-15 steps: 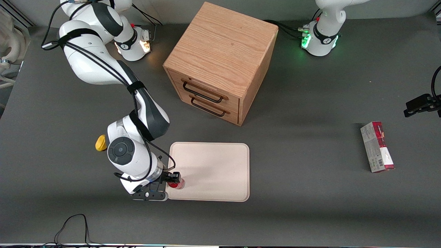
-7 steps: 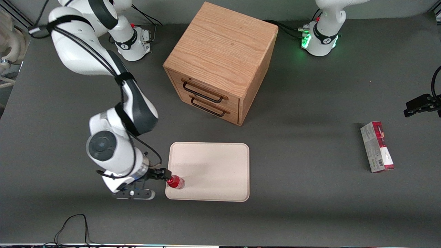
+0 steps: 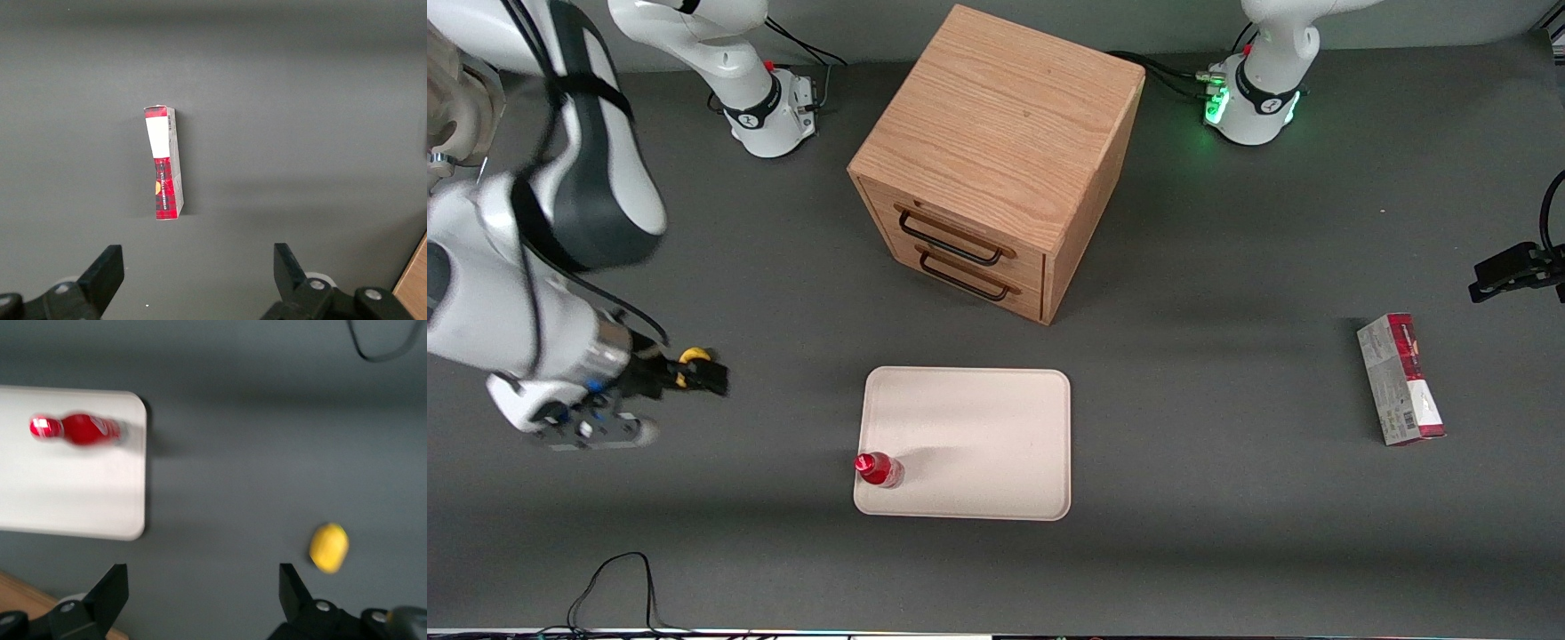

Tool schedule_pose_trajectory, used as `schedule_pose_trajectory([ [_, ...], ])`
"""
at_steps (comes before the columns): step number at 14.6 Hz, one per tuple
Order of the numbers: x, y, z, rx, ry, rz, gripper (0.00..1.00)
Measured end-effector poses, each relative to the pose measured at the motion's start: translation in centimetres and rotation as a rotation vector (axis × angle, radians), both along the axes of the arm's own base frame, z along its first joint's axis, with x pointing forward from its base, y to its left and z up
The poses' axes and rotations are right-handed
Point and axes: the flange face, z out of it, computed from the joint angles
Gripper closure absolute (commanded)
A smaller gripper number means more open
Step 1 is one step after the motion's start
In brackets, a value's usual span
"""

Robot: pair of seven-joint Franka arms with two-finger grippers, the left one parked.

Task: Place coke bottle on tray

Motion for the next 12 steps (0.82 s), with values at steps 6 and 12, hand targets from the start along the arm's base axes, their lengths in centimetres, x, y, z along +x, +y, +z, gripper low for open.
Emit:
schedule_pose_trajectory([
  [6,-7.5,-4.0,7.9,-0.014,-0.011,-0.048,0.00],
  [12,-9.2,-4.8,8.4,-0.017,0.010,-0.061,0.00],
])
